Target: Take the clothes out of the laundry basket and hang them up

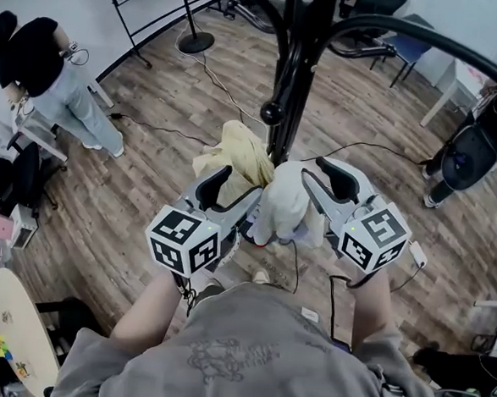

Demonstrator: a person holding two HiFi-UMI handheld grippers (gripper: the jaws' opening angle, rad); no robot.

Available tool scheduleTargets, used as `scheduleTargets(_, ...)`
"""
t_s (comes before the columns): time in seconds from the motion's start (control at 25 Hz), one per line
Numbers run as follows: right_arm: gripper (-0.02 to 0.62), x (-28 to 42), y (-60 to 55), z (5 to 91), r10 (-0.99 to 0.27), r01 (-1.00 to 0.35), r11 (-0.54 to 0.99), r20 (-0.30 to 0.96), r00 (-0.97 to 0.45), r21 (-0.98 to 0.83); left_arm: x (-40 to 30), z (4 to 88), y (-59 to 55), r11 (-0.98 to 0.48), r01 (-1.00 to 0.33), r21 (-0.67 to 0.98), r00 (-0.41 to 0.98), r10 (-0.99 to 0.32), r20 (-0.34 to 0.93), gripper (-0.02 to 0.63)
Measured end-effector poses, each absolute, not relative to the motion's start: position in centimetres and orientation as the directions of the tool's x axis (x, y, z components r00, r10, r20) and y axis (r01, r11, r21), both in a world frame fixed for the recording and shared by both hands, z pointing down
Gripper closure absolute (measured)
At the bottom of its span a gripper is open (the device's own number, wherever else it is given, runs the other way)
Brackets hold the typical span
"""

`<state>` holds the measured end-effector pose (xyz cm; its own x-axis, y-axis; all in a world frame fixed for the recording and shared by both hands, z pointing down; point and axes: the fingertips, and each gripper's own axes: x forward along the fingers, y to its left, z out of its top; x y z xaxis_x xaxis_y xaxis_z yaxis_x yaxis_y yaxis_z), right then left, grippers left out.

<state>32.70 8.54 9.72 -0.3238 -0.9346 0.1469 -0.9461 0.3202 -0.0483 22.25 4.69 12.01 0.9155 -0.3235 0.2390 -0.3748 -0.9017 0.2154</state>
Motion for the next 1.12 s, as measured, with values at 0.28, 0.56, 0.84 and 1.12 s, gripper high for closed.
scheduleTargets(0.28,0.486,27.9,7.2,4.9,-0.932,-0.934,0.357,0.047,-0.358,-0.027,16.0,8.4,1.4,-0.869,-0.48,0.115,0.87,-0.456,0.185,0.344)
scheduleTargets(0.56,0.54,22.0,6.7,1.5,-0.915,-0.915,0.402,-0.01,-0.403,0.025,10.2,4.7,0.3,-0.848,-0.529,0.017,0.842,-0.522,0.132,0.382)
scheduleTargets(0.84,0.568,16.2,5.3,0.6,-0.88,-0.88,0.474,-0.019,-0.474,0.023,5.0,4.2,-0.7,-0.809,-0.588,-0.013,0.802,-0.585,0.126,0.472)
scheduleTargets(1.12,0.568,11.7,3.8,1.6,-0.861,-0.86,0.509,-0.003,-0.509,-0.015,0.1,5.1,-1.1,-0.768,-0.64,-0.03,0.758,-0.637,0.14,0.542)
